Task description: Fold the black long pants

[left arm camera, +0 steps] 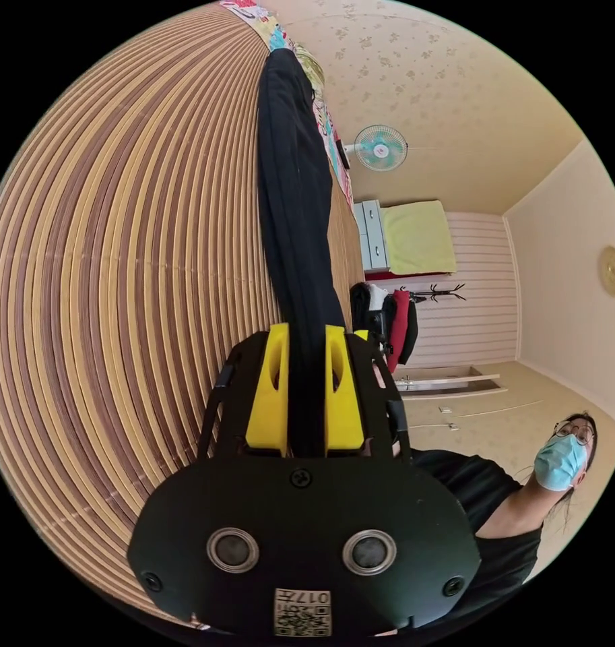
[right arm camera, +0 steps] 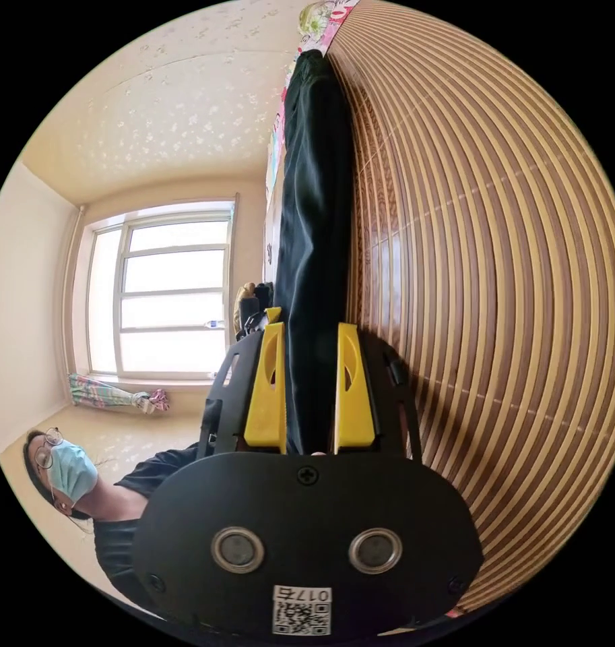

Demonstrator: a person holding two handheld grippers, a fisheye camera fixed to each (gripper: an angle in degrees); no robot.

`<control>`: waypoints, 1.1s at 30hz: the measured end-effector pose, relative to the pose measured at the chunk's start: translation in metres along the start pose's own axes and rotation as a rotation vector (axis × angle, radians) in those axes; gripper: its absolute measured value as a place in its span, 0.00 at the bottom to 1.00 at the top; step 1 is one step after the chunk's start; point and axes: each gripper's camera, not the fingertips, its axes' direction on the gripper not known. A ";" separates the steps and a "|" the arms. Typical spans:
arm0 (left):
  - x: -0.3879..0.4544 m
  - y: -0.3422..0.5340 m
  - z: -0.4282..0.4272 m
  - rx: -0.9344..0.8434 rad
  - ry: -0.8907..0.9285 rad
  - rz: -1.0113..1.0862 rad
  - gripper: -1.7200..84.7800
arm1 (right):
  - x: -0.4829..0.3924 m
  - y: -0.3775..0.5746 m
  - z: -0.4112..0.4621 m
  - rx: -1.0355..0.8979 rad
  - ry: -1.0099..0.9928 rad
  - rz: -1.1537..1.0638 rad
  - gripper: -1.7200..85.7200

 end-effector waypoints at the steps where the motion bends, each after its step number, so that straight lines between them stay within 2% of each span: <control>1: 0.001 -0.001 0.003 -0.007 -0.010 0.001 0.12 | -0.008 -0.002 0.003 0.016 0.027 0.000 0.18; 5: 0.010 -0.007 0.018 -0.047 -0.059 0.015 0.10 | -0.024 -0.027 0.032 0.019 0.081 -0.028 0.21; 7: 0.007 -0.005 0.015 -0.041 0.015 0.025 0.09 | -0.021 -0.039 0.042 0.031 0.047 -0.025 0.21; 9: -0.011 0.003 0.014 -0.015 0.174 -0.030 0.08 | -0.016 -0.049 0.051 0.033 -0.002 -0.025 0.20; 12: -0.027 0.013 0.021 -0.001 0.330 -0.060 0.08 | -0.019 -0.057 0.067 0.031 0.012 -0.034 0.20; 14: -0.030 0.017 0.028 -0.004 0.367 -0.068 0.08 | -0.022 -0.061 0.078 0.034 -0.020 -0.050 0.21; 16: -0.027 0.019 0.031 -0.013 0.337 -0.052 0.08 | -0.021 -0.065 0.087 0.018 -0.057 -0.059 0.20; 20: -0.016 0.029 0.030 0.001 0.149 -0.021 0.10 | -0.016 -0.074 0.107 -0.005 -0.083 -0.074 0.14; 26: -0.002 0.045 0.043 -0.017 0.072 0.035 0.09 | -0.036 -0.069 0.122 -0.011 -0.085 -0.123 0.07; 33: 0.135 0.110 0.009 0.095 0.119 0.492 0.08 | -0.175 -0.026 0.109 0.006 -0.048 -0.513 0.04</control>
